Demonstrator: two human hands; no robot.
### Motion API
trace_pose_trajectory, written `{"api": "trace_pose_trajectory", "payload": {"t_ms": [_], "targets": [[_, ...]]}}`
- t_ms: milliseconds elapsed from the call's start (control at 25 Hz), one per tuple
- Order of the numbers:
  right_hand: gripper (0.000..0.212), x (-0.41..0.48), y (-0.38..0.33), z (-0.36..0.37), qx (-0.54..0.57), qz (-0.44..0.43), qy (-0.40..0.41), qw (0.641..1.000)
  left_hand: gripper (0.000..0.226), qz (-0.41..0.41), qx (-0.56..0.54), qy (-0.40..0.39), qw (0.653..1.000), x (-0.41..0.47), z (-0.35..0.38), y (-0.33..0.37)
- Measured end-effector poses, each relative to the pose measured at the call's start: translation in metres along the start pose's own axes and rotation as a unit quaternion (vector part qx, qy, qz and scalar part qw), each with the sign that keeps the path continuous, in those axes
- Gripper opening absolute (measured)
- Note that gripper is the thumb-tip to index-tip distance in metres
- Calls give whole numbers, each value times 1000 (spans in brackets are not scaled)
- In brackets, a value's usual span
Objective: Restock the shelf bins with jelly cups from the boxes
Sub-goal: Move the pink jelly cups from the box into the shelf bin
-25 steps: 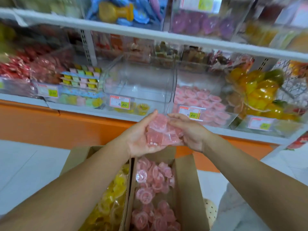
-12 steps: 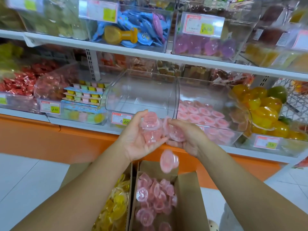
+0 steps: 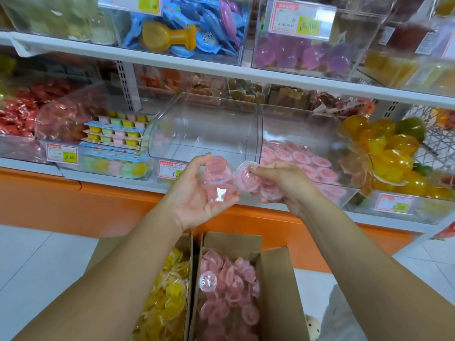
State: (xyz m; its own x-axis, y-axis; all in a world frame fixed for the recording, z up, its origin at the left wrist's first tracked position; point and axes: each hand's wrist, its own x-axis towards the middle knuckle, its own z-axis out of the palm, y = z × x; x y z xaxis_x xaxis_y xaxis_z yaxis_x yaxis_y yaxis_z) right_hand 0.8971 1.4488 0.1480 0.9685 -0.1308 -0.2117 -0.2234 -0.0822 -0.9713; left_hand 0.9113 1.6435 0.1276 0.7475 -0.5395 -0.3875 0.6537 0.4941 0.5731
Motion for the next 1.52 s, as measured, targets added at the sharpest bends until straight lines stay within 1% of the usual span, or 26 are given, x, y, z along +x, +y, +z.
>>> {"api": "trace_pose_trajectory", "payload": {"t_ms": [120, 200, 280, 320, 400, 440, 480, 520, 560, 600, 640, 720, 800, 840, 880, 1000, 1080, 1120, 1200, 1240, 1400, 1520], "targets": [[28, 1, -10, -5, 14, -3, -21, 1000, 50, 3, -27, 2, 1000, -4, 6, 7], [25, 5, -18, -9, 10, -12, -39, 999, 48, -1, -27, -5, 1000, -1, 11, 9], [21, 16, -26, -20, 13, -28, -22, 999, 44, -5, -33, -17, 999, 5, 20, 12], [20, 25, -30, -29, 28, -35, 10, 999, 42, -2, -41, -21, 999, 9, 24, 14], [21, 49, -39, -54, 63, -49, 117, 990, 42, 13, -54, -18, 998, 17, 31, 18], [23, 64, -43, -67, 48, -57, 171, 982, 43, 22, -56, -11, 998, 22, 33, 20], [24, 80, -45, -77, 7, -56, 214, 975, 44, 28, -57, -5, 998, 25, 34, 22], [22, 96, -47, -85, -52, -44, 236, 969, 44, 32, -57, -1, 998, 29, 35, 24], [18, 113, -47, -88, -113, -28, 233, 965, 44, 36, -55, 3, 998, 33, 35, 26], [15, 131, -46, -88, -167, -17, 210, 963, 42, 42, -51, 8, 998, 36, 34, 28], [14, 147, -45, -85, -202, -9, 178, 963, 40, 48, -46, 12, 998, 39, 33, 31], [15, 174, -46, -77, -231, 11, 122, 965, 41, 62, -41, 17, 997, 44, 33, 37], [28, 194, -50, -69, -301, 30, 93, 949, 43, 74, -44, 22, 996, 49, 35, 43], [34, 200, -51, -66, -333, 36, 98, 937, 43, 77, -46, 25, 996, 51, 36, 44], [35, 205, -52, -64, -335, 47, 106, 935, 42, 79, -45, 28, 995, 53, 38, 45], [27, 217, -49, -63, -291, 97, 89, 947, 40, 77, -28, 32, 996, 61, 43, 45], [19, 223, -45, -62, -315, 111, 77, 940, 42, 73, -17, 31, 997, 65, 45, 43], [20, 225, -43, -61, -339, 107, 73, 932, 42, 71, -10, 31, 997, 66, 46, 43], [35, 229, -42, -59, -378, 88, 77, 918, 44, 74, 0, 32, 997, 68, 47, 42], [38, 232, -41, -60, -390, 77, 82, 914, 44, 75, 0, 34, 997, 67, 47, 42], [31, 237, -34, -65, -455, 43, 124, 881, 47, 78, -5, 42, 996, 62, 47, 44], [29, 237, -29, -61, -460, 49, 96, 881, 47, 83, -7, 50, 995, 59, 44, 44]]}}
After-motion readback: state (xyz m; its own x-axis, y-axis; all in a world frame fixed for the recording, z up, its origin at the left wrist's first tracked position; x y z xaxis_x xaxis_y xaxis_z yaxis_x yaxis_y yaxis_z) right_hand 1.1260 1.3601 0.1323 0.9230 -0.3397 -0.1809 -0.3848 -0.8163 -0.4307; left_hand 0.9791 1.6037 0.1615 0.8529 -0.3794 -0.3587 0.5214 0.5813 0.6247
